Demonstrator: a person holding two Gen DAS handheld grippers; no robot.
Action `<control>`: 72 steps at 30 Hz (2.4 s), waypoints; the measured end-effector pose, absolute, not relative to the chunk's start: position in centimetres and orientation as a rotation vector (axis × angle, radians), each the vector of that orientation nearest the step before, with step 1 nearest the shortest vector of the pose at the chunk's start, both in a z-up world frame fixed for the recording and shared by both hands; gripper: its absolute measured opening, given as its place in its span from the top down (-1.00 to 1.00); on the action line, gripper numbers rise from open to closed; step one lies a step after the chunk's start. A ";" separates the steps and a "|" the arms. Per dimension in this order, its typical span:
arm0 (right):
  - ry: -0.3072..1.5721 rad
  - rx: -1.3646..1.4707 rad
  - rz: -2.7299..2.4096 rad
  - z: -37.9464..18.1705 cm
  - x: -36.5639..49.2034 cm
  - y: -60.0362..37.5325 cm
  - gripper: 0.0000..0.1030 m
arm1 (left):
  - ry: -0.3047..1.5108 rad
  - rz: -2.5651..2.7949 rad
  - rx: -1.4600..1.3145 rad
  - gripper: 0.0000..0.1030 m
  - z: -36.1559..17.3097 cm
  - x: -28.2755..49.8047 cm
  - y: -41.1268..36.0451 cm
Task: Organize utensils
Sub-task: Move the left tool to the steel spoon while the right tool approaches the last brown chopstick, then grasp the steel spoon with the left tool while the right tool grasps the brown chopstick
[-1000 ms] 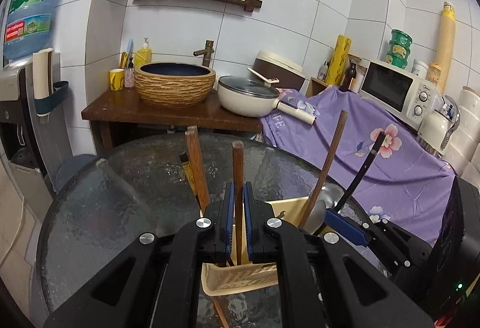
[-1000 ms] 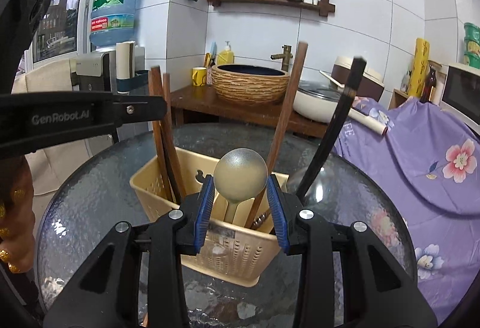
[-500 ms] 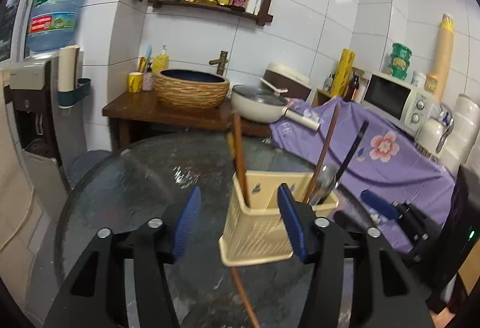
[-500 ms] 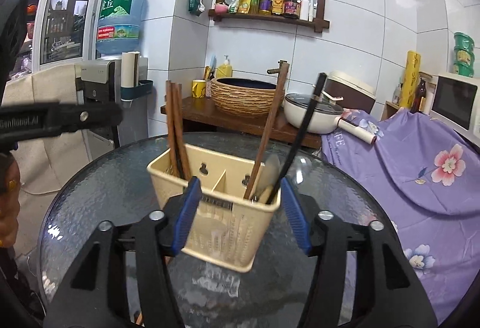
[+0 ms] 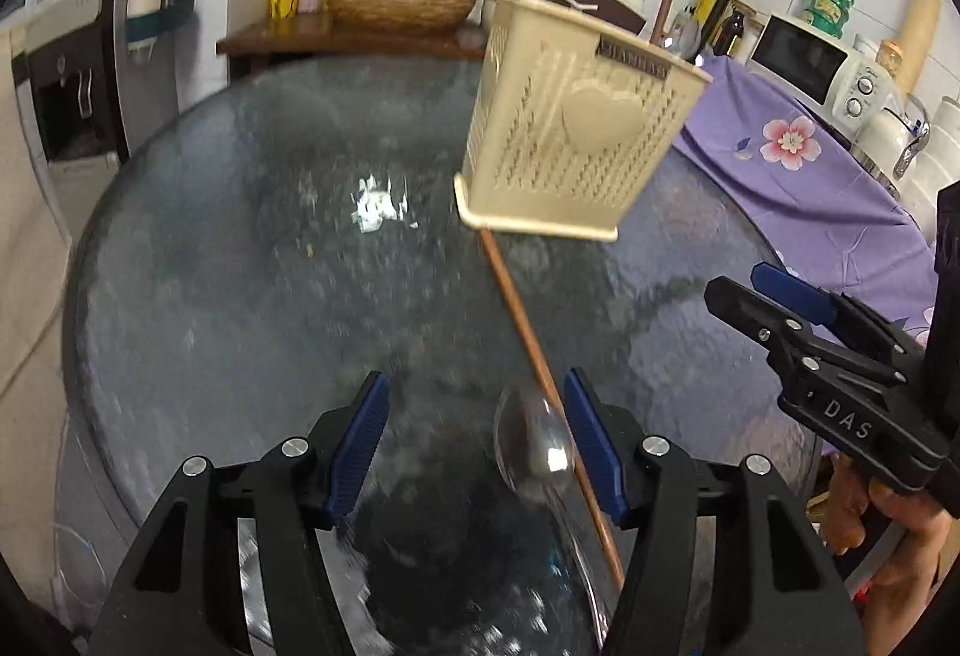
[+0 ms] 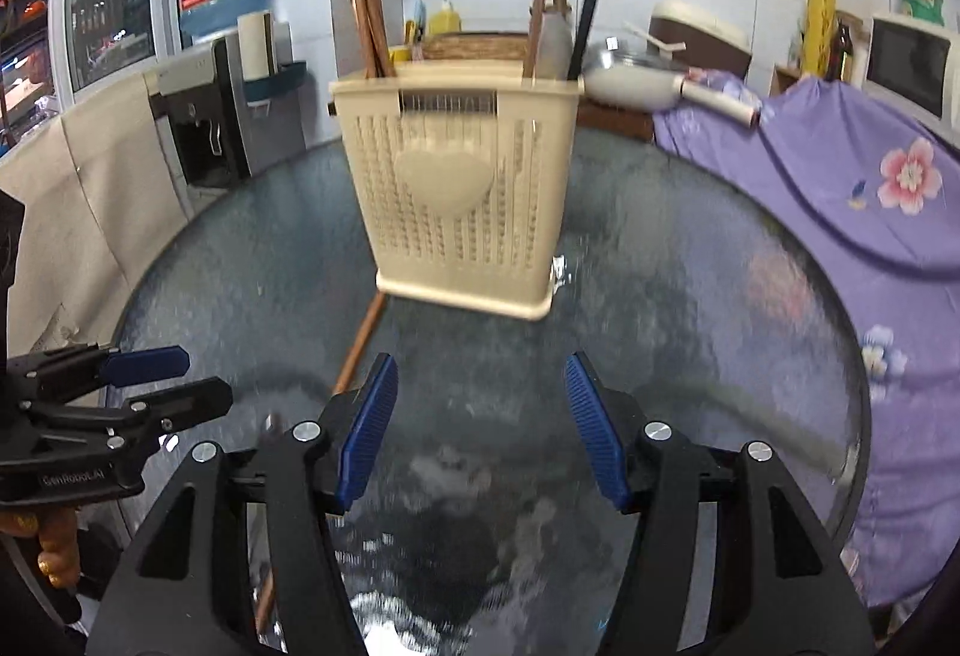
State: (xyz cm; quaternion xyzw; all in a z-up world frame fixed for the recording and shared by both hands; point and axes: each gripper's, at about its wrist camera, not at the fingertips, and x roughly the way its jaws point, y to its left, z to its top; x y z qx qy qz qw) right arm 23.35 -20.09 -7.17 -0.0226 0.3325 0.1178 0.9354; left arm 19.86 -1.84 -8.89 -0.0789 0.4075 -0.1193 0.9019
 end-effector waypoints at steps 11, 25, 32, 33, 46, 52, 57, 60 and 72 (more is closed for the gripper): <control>0.717 -0.006 0.175 -9.2 21.5 -22.2 -0.14 | 0.869 -0.191 -0.169 -0.23 -10.7 18.9 -4.9; 0.739 0.062 0.161 -9.8 21.7 -25.3 -0.14 | 0.875 -0.093 -0.039 0.22 -11.9 19.8 -8.4; 0.748 0.071 0.174 -10.2 21.7 -25.3 -0.14 | 0.879 -0.082 -0.043 0.29 -11.9 20.0 -8.3; 0.750 0.070 0.176 -10.2 21.7 -25.3 -0.14 | 0.879 -0.083 -0.043 0.29 -11.8 20.0 -8.3; 0.799 0.041 0.293 -9.5 24.5 -20.9 -0.14 | 0.823 -0.104 -0.154 0.29 -9.7 20.3 -4.3; 0.862 0.004 0.396 -9.6 28.3 -15.3 -0.13 | 0.796 -0.097 -0.236 0.29 -8.6 21.6 -0.6; 0.890 -0.082 0.380 -9.9 31.8 -11.3 0.01 | 0.748 -0.105 -0.256 0.29 -7.1 21.6 0.9; 0.929 -0.101 0.348 -10.8 33.7 -9.9 0.14 | 0.721 -0.107 -0.266 0.29 -6.3 21.2 2.0; 0.944 -0.148 0.309 -11.5 36.7 -5.9 0.57 | 0.646 -0.099 -0.279 0.29 -4.3 20.9 4.1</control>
